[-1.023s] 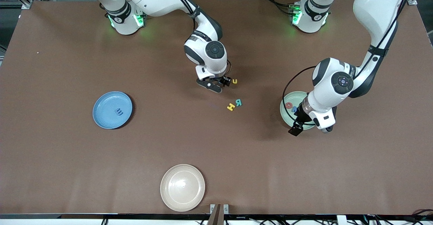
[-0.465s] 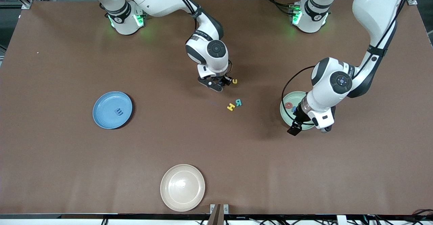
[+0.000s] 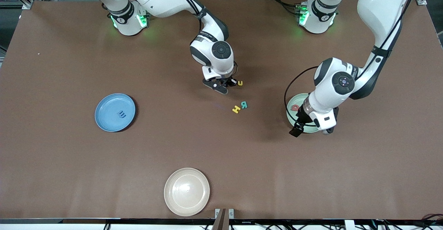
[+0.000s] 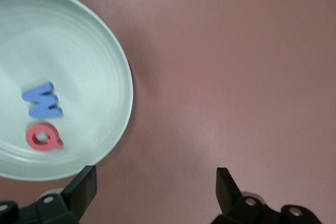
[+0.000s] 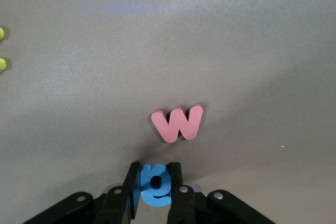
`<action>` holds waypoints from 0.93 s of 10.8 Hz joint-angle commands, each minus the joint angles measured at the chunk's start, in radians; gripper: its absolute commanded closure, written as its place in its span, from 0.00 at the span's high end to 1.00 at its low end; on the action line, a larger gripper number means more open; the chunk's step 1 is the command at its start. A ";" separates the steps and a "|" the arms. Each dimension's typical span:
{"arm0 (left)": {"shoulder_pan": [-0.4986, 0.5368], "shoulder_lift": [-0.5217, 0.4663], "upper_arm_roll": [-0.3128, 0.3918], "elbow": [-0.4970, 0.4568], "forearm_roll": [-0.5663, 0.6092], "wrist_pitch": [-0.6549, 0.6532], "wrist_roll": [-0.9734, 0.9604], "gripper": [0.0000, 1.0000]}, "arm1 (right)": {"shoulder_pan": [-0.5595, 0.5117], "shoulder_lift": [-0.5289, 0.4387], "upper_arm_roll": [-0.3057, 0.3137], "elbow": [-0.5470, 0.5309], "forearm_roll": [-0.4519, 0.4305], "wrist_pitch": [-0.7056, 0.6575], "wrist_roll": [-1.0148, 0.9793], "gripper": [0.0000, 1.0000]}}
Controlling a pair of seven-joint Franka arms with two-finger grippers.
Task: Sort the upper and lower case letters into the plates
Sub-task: 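Place the e on the blue plate while the left gripper reaches the H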
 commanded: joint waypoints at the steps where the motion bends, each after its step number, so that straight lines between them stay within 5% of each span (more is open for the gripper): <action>1: -0.090 0.009 0.000 0.015 -0.018 -0.013 -0.036 1.00 | -0.035 -0.014 -0.007 0.010 -0.022 -0.019 -0.069 0.00; 4: -0.154 0.044 0.000 0.075 -0.013 -0.013 -0.082 1.00 | -0.168 -0.106 0.000 -0.008 -0.005 -0.158 -0.290 0.00; 7: -0.264 0.223 0.009 0.301 -0.009 -0.141 -0.085 1.00 | -0.285 -0.191 -0.001 -0.008 0.113 -0.309 -0.538 0.00; 8: -0.320 0.271 0.043 0.380 -0.009 -0.196 -0.087 1.00 | -0.331 -0.209 -0.001 -0.008 0.118 -0.358 -0.621 0.00; 10: -0.447 0.283 0.130 0.387 -0.009 -0.198 -0.088 1.00 | -0.428 -0.234 -0.012 -0.011 0.107 -0.444 -0.815 0.00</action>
